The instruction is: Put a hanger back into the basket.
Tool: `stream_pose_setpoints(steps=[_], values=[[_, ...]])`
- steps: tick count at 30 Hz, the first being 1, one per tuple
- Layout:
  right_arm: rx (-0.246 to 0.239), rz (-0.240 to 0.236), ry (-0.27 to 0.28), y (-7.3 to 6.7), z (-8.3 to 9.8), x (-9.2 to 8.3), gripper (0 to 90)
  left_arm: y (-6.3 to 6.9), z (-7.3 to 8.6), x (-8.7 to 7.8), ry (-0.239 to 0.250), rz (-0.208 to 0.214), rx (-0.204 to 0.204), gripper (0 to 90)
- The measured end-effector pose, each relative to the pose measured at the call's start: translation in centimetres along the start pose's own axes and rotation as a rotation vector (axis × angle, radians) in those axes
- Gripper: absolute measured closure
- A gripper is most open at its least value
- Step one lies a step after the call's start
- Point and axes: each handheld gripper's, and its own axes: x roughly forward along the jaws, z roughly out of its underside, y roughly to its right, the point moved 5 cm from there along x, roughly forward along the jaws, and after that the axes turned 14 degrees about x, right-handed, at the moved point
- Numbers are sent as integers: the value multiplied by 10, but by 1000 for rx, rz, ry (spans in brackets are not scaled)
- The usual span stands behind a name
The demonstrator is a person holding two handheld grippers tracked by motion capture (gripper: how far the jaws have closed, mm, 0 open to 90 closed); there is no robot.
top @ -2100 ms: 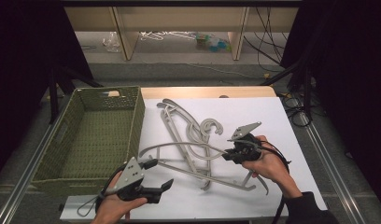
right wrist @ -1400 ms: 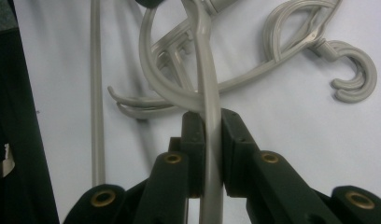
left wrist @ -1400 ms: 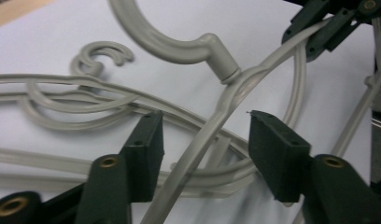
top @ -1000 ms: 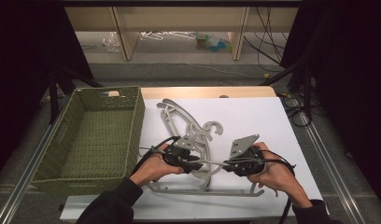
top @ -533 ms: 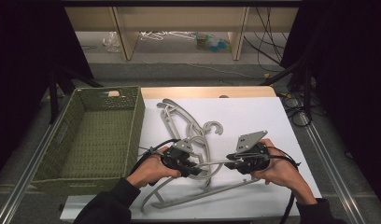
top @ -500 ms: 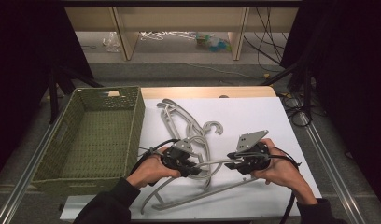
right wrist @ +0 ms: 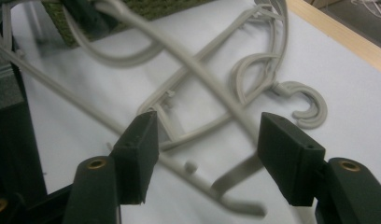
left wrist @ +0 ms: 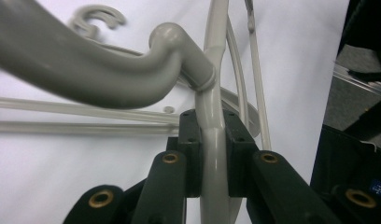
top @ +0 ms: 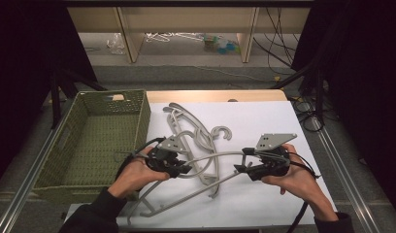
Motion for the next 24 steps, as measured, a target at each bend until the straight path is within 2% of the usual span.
stream_pose_setpoints(steps=[2,4,5,7,13,15,16,20,24], values=[[-4,-3,16,-4,1,-3,377,-4,-3,-14,15,-42,1,801],[12,-19,36,-12,7,-6,370,-10,-8,-30,27,-78,0,801],[8,-31,40,-15,9,-6,368,-10,-8,-30,27,-78,0,801],[11,-36,30,-20,16,-5,362,-16,-16,-46,49,-130,-9,802],[37,-51,-11,-19,32,7,354,-30,-30,-88,70,-205,-6,802],[46,-54,-21,-18,36,11,345,-39,-30,-103,74,-237,-8,802],[46,-54,-21,-18,36,11,345,-39,-30,-103,74,-237,-8,802],[57,-51,-30,-17,42,15,338,-59,-25,-132,94,-305,-38,802],[59,-63,-40,-17,46,19,338,-78,-15,-157,76,-382,-62,802]])
